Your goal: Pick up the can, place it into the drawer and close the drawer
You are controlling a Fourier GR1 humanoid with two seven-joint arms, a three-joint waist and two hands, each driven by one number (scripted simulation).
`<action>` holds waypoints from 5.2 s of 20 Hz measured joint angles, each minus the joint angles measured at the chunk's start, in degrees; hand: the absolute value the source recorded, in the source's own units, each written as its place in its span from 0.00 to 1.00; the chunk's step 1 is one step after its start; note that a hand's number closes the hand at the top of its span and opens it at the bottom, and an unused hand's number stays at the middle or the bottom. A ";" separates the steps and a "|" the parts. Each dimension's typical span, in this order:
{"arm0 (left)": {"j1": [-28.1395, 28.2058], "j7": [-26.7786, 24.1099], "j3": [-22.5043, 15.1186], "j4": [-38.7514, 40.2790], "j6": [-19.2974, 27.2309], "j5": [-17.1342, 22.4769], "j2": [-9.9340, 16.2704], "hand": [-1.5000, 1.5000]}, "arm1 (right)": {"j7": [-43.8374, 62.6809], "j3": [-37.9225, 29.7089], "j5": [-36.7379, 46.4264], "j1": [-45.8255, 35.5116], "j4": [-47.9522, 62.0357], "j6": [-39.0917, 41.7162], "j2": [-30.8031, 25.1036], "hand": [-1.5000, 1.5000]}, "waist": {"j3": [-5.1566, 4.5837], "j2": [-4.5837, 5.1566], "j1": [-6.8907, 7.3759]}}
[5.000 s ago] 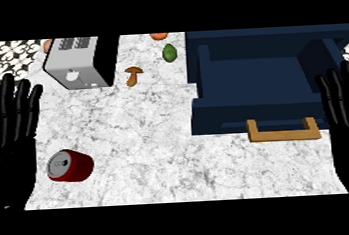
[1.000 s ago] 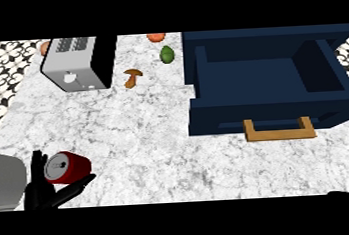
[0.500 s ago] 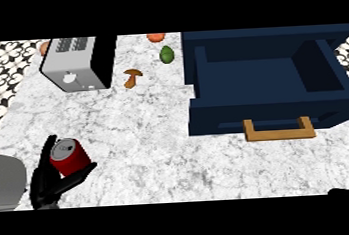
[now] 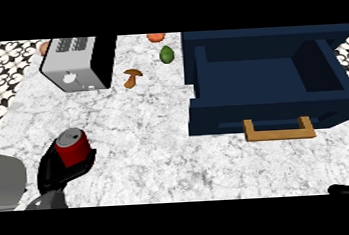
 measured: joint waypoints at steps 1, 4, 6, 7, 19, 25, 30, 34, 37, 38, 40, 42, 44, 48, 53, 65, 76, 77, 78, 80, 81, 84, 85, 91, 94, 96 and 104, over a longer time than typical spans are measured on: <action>-0.05 0.14 -0.42 -0.63 -0.04 -0.03 -0.05 1.00 | -0.61 -0.07 0.14 0.11 0.25 0.04 0.20 0.00 | -0.01 -0.01 0.03; -1.48 0.32 -1.54 -1.34 0.04 -0.26 -0.75 1.00 | -1.33 -1.38 -0.78 0.40 0.65 0.73 -0.25 0.00 | 0.00 -0.01 -0.02; -4.66 1.75 -3.19 -1.29 1.13 -1.29 -2.42 1.00 | -1.27 -0.75 -0.10 -0.61 1.25 0.37 -0.15 0.00 | -0.01 0.03 -0.13; -6.40 2.08 -3.90 -0.73 1.69 -1.79 -3.47 1.00 | -1.25 -0.49 0.05 -0.49 1.17 0.42 -0.03 0.00 | -0.02 0.06 -0.31; -22.46 9.57 -7.95 1.61 4.52 -3.85 -8.37 1.00 | -0.02 -0.26 1.88 -0.79 -0.74 -0.80 0.09 0.00 | -0.02 -0.04 -0.19; -24.48 19.75 -12.90 -9.51 7.78 -4.76 -9.72 1.00 | 0.61 -1.63 0.91 -1.08 -0.77 -0.47 -0.86 0.00 | 0.02 -0.21 0.25; -28.51 29.00 -18.24 -16.88 12.76 -2.01 -10.19 1.00 | 0.82 -1.43 1.32 -1.62 -1.19 -0.74 -0.87 0.00 | 0.01 -0.20 0.03; -33.63 35.63 -21.52 -20.23 17.12 -0.29 -10.31 1.00 | 1.75 -2.04 0.60 -2.20 -1.37 -0.88 -1.33 0.00 | 0.00 -0.15 -0.20; -38.07 39.59 -22.77 -21.24 20.05 -0.30 -10.36 1.00 | 1.59 -2.56 0.59 -3.48 0.11 -0.95 -2.03 0.00 | 0.02 -0.09 -0.24; -39.21 40.86 -22.88 -21.63 20.70 -0.64 -10.37 1.00 | 0.92 -2.56 0.88 -2.94 0.14 -0.88 -1.73 0.00 | 0.01 -0.09 -0.24; -42.52 42.39 -22.58 -20.00 21.02 -1.01 -10.35 1.00 | 0.63 -2.69 0.68 -2.73 0.27 -0.62 -1.76 0.00 | 0.02 -0.03 -0.40; -46.29 44.58 -22.73 -18.67 22.43 -1.19 -10.37 1.00 | 0.93 -2.54 0.37 -2.08 -0.65 -0.47 -1.47 0.00 | 0.02 0.00 -0.60; -50.16 46.08 -24.14 -16.80 24.55 -0.21 -10.38 1.00 | 0.67 -1.67 1.30 -2.34 -0.67 -0.93 -0.83 0.00 | 0.02 0.06 -0.87; -56.79 47.48 -24.22 -11.88 25.86 0.60 -10.39 1.00 | 1.30 -0.60 2.57 -2.18 -1.45 -1.59 -0.15 0.00 | 0.03 0.16 -1.12; -64.59 48.00 -23.73 -4.30 26.61 2.32 -10.40 1.00 | 0.96 -0.37 2.47 -1.94 -1.91 -1.15 -0.20 0.00 | 0.04 0.31 -1.65; -75.74 45.43 -30.30 10.30 31.07 9.58 -10.39 1.00 | 3.47 -0.26 1.51 -6.35 -0.68 -1.64 -1.95 0.00 | 0.13 0.87 -4.01; -79.26 42.81 -34.79 16.96 38.79 13.94 -10.39 0.00 | 4.69 -0.03 0.66 -8.24 -0.10 -1.08 -3.30 0.00 | 0.20 1.28 -5.60; -79.39 42.52 -35.13 17.25 39.10 14.22 -10.39 0.00 | 4.53 -0.30 0.80 -8.60 -0.16 -0.97 -3.79 0.00 | 0.20 1.32 -5.66; -79.36 41.98 -35.24 17.64 39.45 14.54 -10.39 0.00 | 4.11 0.09 1.56 -8.62 -0.17 -0.73 -4.03 0.00 | 0.20 1.42 -5.78; -79.97 41.14 -35.11 18.69 40.00 14.95 -10.39 0.00 | 3.44 0.24 2.85 -9.43 0.28 -0.33 -5.08 0.00 | 0.20 1.62 -5.79; -80.01 40.87 -35.12 18.69 40.28 15.48 -10.39 0.00 | 2.88 0.45 3.41 -9.59 0.61 0.14 -5.60 0.00 | 0.20 1.64 -5.86; -79.93 39.79 -34.84 19.20 40.76 16.87 -10.40 0.00 | 1.45 1.05 5.07 -10.64 0.70 1.23 -7.23 0.00 | 0.20 1.75 -5.98; -80.39 39.76 -34.63 19.37 40.84 17.34 -10.40 0.00 | 0.81 1.68 6.31 -11.39 1.21 1.38 -7.68 0.00 | 0.19 1.84 -5.88; -80.41 38.49 -34.06 18.89 40.92 20.49 -10.40 0.00 | -2.57 6.11 15.86 -14.78 4.30 2.47 -11.24 0.00 | 0.15 1.84 -5.08; -80.75 37.70 -33.74 18.79 41.18 21.87 -10.40 0.00 | -4.33 8.92 21.82 -16.44 7.03 2.39 -12.78 0.00 | 0.14 1.89 -4.67; -81.18 37.24 -33.64 19.07 41.05 22.27 -10.39 0.00 | -5.74 11.37 26.44 -17.92 9.47 1.41 -13.08 0.00 | 0.14 1.92 -3.98; -82.13 35.75 -33.63 21.28 40.59 21.82 -10.36 0.00 | -10.37 19.35 41.16 -23.65 22.88 -2.62 -13.35 0.00 | 0.10 1.43 -1.66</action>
